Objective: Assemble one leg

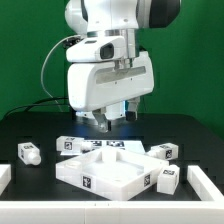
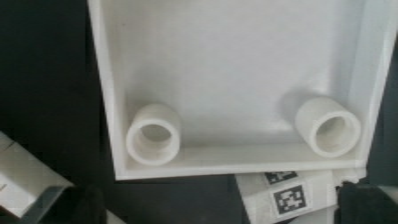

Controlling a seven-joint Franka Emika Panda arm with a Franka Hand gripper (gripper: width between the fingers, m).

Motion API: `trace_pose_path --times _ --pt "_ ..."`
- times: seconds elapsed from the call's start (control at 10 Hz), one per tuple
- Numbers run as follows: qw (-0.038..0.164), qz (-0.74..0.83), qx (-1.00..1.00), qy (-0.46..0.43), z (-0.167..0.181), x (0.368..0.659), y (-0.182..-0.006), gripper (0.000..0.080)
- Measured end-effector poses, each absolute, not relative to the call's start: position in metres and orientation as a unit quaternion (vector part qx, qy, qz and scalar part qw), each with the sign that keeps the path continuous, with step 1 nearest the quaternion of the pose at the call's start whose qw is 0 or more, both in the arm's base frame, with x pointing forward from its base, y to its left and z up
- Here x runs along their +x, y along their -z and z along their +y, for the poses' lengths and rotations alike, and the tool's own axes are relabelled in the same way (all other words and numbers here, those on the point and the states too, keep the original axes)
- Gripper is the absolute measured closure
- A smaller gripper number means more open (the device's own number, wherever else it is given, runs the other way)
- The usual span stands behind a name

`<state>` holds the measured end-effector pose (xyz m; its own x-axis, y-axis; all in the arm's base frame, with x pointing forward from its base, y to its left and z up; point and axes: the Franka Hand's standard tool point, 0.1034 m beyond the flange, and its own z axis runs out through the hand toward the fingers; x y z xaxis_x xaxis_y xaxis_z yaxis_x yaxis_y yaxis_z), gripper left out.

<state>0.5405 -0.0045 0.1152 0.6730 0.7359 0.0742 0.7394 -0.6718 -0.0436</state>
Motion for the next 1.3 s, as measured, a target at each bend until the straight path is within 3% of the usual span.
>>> trace_pose_path --times 0.5,0.8,1.0,1.3 --pt "0.035 -0.383 -0.923 0.024 -0.004 0.540 -0.114 0.0150" --pt "0.040 -0.185 -0.982 0.021 0.024 0.544 -0.114 0.0150" --pt "0.050 -0.056 -0.997 0.018 0.048 0.561 -0.109 0.0150" --pt "0.053 0.030 -0.998 0.014 0.055 0.564 -0.107 0.0150"
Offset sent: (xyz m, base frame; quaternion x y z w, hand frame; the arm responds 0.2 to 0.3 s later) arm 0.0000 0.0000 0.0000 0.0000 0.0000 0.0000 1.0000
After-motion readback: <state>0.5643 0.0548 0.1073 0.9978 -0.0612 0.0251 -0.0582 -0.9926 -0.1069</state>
